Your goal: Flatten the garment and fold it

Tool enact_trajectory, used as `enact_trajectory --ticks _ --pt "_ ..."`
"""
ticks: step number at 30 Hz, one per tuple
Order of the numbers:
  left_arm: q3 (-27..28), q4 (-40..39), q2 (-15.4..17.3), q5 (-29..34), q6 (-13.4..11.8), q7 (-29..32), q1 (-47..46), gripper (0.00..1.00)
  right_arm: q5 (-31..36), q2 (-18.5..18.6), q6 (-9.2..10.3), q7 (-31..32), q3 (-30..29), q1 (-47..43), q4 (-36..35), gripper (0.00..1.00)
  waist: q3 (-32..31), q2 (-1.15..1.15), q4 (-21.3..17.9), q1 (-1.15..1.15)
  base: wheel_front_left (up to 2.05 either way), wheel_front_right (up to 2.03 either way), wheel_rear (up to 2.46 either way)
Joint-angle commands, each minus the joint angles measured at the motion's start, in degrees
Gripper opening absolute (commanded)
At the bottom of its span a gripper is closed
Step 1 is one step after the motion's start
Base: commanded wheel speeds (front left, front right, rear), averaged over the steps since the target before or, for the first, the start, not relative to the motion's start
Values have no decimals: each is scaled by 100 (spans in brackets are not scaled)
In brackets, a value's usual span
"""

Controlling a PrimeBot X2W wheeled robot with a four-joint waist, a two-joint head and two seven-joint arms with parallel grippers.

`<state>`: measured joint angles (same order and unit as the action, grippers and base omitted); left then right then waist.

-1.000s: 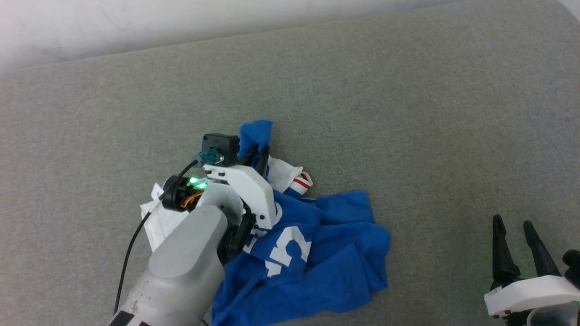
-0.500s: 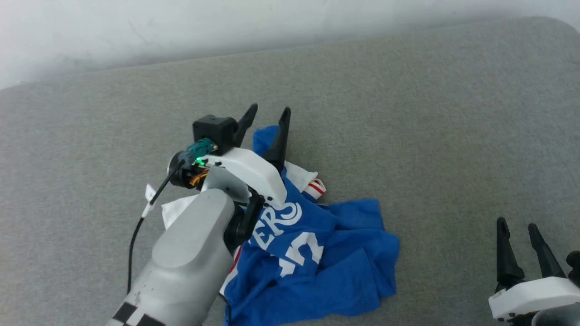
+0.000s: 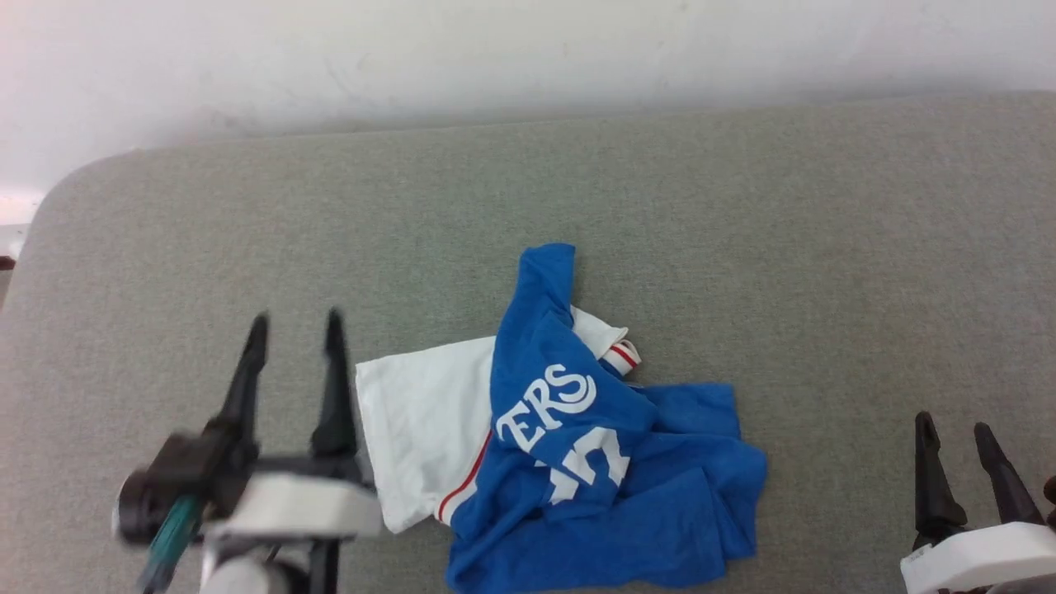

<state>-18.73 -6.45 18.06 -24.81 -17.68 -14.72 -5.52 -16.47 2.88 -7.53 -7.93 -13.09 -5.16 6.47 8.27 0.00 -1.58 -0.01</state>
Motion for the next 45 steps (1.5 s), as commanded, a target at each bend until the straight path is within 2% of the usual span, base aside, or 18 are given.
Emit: enact_trajectory --ticks 1,7,13,18,22,27,32,37,45 --pt "151 -193 -43 104 -35 -26 283 100 58 -1 4 13 -10 -68 -35 100 -28 0 69 1 0 0 0" --pt "821 -749 -401 488 54 -27 1507 100 72 -1 4 73 22 -177 -85 100 -97 0 236 1 0 0 0" --pt "1067 -763 -735 750 409 -28 1735 100 305 -1 4 406 255 14 -432 100 -51 0 398 1 0 0 0" --pt "1111 -682 -977 936 708 -28 1601 100 381 -1 4 1270 766 731 -883 100 142 0 467 1 0 0 0" --pt "1101 -545 -1119 1026 920 -28 1463 100 475 -1 4 2415 1260 1511 -954 100 303 0 538 1 0 0 0" --pt "1056 -340 -1256 1097 1129 -28 1309 100 509 292 4 3861 1922 2388 -607 100 427 0 711 1 0 0 0" --pt "1061 -172 -1344 1132 1269 -28 1235 100 305 519 4 4759 2294 2878 -107 100 502 0 900 1 0 0 0" --pt "1094 -51 -1402 1142 1383 -28 1172 100 186 572 4 5138 2397 3066 325 100 584 0 1078 1 0 0 0" --pt "1105 67 -1453 1237 1532 -28 1045 100 176 507 4 5135 2475 3161 911 100 730 0 1256 1 0 0 0"
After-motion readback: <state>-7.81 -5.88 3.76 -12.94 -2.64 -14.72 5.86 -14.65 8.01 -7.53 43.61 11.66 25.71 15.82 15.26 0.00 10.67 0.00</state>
